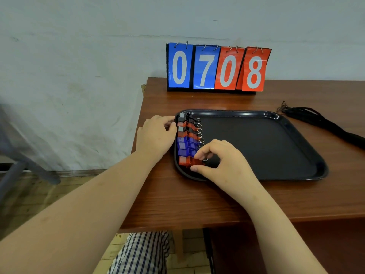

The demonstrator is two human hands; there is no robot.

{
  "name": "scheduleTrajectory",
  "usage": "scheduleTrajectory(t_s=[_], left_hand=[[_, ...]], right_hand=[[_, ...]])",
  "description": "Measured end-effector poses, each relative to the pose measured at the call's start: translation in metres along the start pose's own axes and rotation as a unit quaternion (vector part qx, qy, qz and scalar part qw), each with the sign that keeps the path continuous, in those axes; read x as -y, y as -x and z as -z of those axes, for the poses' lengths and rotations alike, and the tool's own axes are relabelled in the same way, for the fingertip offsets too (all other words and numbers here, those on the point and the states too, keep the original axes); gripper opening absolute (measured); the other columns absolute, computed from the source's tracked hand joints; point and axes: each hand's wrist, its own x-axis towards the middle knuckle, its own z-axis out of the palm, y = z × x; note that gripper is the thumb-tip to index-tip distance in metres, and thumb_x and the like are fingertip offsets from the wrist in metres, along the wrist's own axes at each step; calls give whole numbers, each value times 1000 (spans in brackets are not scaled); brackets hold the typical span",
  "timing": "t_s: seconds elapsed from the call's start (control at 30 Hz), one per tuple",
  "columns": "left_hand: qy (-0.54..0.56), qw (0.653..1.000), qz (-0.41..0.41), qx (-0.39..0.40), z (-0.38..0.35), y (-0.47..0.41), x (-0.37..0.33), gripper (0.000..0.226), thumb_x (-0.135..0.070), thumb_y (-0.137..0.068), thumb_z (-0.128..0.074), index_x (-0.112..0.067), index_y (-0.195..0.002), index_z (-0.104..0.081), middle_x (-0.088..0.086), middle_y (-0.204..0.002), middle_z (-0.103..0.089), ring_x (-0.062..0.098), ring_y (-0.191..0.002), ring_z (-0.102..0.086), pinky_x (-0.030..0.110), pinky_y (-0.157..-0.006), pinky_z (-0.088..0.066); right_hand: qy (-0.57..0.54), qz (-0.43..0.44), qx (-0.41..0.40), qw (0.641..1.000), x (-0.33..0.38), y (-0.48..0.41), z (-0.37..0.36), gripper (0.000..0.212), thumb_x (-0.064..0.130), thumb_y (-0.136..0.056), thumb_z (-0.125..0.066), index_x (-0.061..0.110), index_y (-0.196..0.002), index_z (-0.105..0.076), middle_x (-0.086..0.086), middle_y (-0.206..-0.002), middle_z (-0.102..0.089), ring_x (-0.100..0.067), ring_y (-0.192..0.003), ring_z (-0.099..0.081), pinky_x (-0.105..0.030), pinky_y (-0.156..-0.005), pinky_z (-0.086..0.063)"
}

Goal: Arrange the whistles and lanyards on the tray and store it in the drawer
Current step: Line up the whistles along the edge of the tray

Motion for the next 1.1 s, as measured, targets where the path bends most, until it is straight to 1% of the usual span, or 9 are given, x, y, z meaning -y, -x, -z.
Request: scheduleTrajectory(t_s=[0.2, 0.4, 0.53, 0.6, 0.7, 0.77, 0.87, 1.0, 1.1], left_hand=[[4, 1000, -1, 2, 1, 1, -1, 36, -39, -99, -46, -34, -132, -61, -5, -123, -64, 17, -115, -57, 45, -100, -44], [49, 999, 19, -1, 2, 2, -1, 32, -31, -102, -42, -31, -127, -62, -4, -124, -63, 16, -113, -57, 45, -100, -47], [118, 992, 41, -34, 7, 6, -5, 34, -14, -102, -38, -23, -122, -64, -2, -117, -65, 9, -102, -56, 25, -89, -43], [129, 990, 36, -53, 12, 10, -10, 34, -9, -102, -37, -20, -119, -64, -1, -114, -64, 9, -103, -56, 22, -87, -39], [139, 988, -3, -67, 20, 14, -28, 31, -10, -102, -38, -20, -117, -63, -1, -113, -62, 8, -104, -55, 18, -87, -39], [157, 985, -50, -48, 21, 16, -52, 29, -14, -103, -38, -21, -117, -62, -5, -113, -60, 2, -101, -52, 10, -81, -35], [178, 976, -127, 0, 12, 21, -101, 25, -19, -103, -42, -23, -119, -62, -9, -113, -60, -1, -101, -53, 8, -78, -35], [151, 962, -209, 91, -22, 30, -167, 23, -20, -103, -46, -22, -119, -62, -9, -115, -61, 1, -106, -53, 9, -80, -34], [132, 948, -256, 136, -53, 38, -203, 22, -21, -103, -46, -24, -116, -62, -8, -114, -62, 3, -102, -54, 8, -77, -34]], right_hand=[[-33, -9, -5, 999, 0, 0, 2, 22, 39, -76, -81, 35, -92, -67, 17, -93, -63, -1, -94, -55, -12, -73, -37], [-105, -24, -36, 994, 1, 3, 6, 16, 33, -79, -81, 28, -89, -70, 13, -90, -66, 0, -85, -57, -8, -69, -40], [-129, -34, -32, 991, 4, 3, 9, 12, 31, -81, -79, 24, -86, -71, 11, -87, -66, 4, -75, -55, -9, -66, -41], [-144, -42, -31, 988, 3, 2, 12, 11, 31, -82, -79, 24, -83, -70, 10, -85, -67, 0, -75, -59, -11, -66, -44], [-155, -46, -39, 986, -2, -1, 21, 11, 30, -83, -78, 23, -82, -70, 8, -83, -68, -2, -76, -61, -13, -67, -46], [-148, -44, -53, 987, -8, -2, 32, 11, 30, -83, -77, 22, -82, -70, 8, -83, -69, -4, -76, -61, -15, -68, -48], [-128, -67, -77, 986, -27, -4, 56, 11, 34, -87, -72, 24, -85, -69, 10, -81, -68, -2, -78, -62, -15, -69, -50], [-107, -108, -165, 975, -77, -1, 93, 11, 33, -94, -63, 26, -88, -68, 9, -80, -68, -1, -73, -60, -14, -66, -45], [-92, -169, -249, 949, -123, 7, 127, 11, 31, -96, -59, 25, -91, -66, 8, -81, -66, -1, -70, -58, -15, -61, -43]])
